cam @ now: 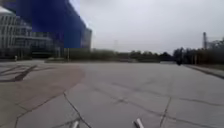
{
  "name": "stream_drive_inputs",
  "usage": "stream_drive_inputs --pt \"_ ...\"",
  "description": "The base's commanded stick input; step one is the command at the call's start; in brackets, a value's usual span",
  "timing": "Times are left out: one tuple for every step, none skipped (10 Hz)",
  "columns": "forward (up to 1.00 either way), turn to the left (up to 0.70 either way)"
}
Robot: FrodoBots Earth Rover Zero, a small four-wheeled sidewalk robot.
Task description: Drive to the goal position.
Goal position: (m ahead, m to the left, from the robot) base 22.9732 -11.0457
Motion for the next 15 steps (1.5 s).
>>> stream_drive_inputs --pt "1.0 -0.11" --pt "1.0 -0.4" --pt "1.0 -0.4" --pt "1.0 -0.4" --pt "1.0 -0.4" --pt "1.0 -0.39" --pt "1.0 -0.32" --pt "1.0 0.0" --pt "1.0 0.0" --pt "1.0 0.0" --pt "1.0 0.0" --pt "1.0 0.0" --pt "1.0 0.0" --pt "1.0 0.0" --pt "1.0 0.0"
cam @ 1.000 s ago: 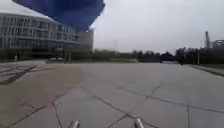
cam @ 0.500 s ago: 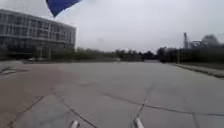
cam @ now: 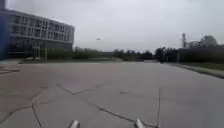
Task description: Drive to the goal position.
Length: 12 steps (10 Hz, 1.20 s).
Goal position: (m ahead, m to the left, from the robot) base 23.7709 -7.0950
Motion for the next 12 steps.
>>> stream_drive_inputs --pt "1.0 0.0" --pt "1.0 0.0" --pt "1.0 0.0" --pt "1.0 0.0" --pt "1.0 0.0" --pt "1.0 0.0" --pt "1.0 0.0" --pt "1.0 0.0" --pt "1.0 0.0" --pt "1.0 0.0" --pt "1.0 0.0" --pt "1.0 0.0"
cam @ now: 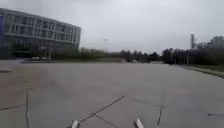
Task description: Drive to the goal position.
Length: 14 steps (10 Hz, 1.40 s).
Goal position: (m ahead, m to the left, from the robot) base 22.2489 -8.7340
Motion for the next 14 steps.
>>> stream_drive_inputs --pt "1.0 -0.4" --pt "1.0 -0.4" --pt "1.0 -0.4" --pt "1.0 -0.4" --pt "1.0 -0.4" --pt "1.0 -0.19" --pt "1.0 0.02" --pt "1.0 0.04" --pt "1.0 -0.08" --pt "1.0 -0.31" --pt "1.0 -0.4" --pt "1.0 -0.4" --pt "1.0 -0.4" --pt "1.0 -0.05"
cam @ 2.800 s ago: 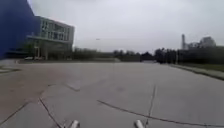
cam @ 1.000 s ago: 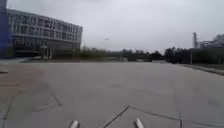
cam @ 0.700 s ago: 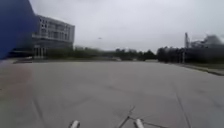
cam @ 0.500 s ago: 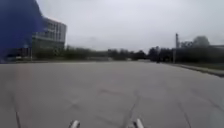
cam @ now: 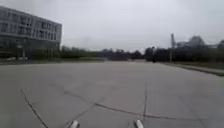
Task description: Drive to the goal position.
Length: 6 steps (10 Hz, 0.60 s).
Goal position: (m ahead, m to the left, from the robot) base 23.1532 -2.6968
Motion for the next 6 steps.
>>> stream_drive_inputs --pt "1.0 0.0" --pt "1.0 -0.36" --pt "1.0 -0.4" --pt "1.0 -0.02" --pt "1.0 -0.22" --pt "1.0 -0.37"
